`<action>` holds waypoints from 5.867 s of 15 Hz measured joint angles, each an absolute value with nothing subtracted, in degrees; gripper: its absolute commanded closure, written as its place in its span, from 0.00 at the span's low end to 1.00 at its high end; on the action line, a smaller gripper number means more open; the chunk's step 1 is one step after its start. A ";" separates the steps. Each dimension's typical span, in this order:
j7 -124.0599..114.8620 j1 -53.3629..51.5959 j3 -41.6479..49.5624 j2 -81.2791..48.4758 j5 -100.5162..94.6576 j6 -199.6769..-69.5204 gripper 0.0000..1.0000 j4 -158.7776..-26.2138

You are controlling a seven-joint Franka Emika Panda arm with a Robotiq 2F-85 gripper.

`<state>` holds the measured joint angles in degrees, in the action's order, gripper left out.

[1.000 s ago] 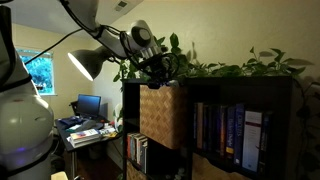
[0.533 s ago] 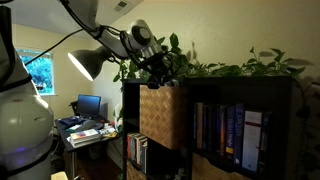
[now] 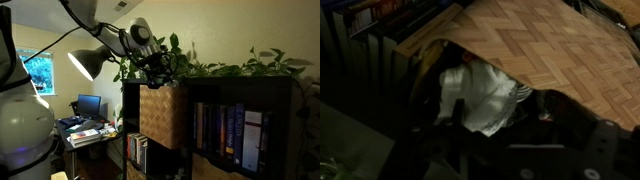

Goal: Pull out the brown basket then put the socks one at a time in the basket then push in the basket

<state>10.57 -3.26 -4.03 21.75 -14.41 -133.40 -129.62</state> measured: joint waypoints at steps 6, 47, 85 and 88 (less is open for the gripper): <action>11.94 -3.68 -3.46 20.75 -9.81 -133.35 0.00 -129.60; -13.04 -3.00 -10.83 28.90 -3.34 -140.39 0.98 -143.08; 2.12 -4.00 -7.76 18.86 -2.35 -136.13 0.00 -131.52; 5.78 -4.54 -7.10 18.86 -0.22 -126.93 0.00 -128.28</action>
<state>5.78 -4.54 -7.10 18.86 -0.22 -126.93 -128.28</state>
